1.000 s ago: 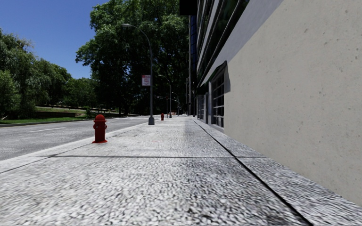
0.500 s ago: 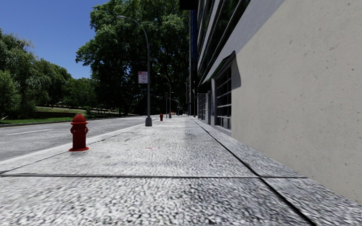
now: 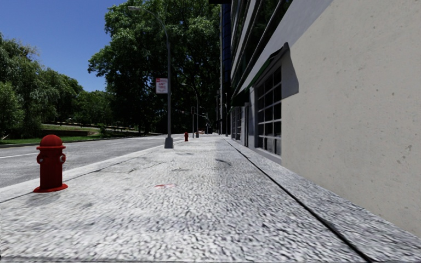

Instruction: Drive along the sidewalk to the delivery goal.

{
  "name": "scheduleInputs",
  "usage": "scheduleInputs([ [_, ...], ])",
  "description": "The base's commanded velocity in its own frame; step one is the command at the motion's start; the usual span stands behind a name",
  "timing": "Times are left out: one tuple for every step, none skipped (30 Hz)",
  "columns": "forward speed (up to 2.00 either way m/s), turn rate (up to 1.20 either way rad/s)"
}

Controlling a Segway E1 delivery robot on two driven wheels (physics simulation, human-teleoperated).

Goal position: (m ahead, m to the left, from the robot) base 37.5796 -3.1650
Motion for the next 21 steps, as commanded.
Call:
scheduleInputs([
  [2.00,0.00],
  [2.00,0.00],
  [2.00,0.00],
  [2.00,0.00],
  [2.00,0.00],
  [2.00,0.00],
  [2.00,0.00],
  [2.00,0.00],
  [2.00,0.00],
  [2.00,0.00],
  [2.00,0.00],
  [2.00,0.00],
  [2.00,0.00],
  [2.00,0.00],
  [2.00,0.00],
  [2.00,0.00],
  [2.00,0.00],
  [2.00,0.00],
  [2.00,0.00],
  [2.00,0.00],
  [2.00,0.00],
])
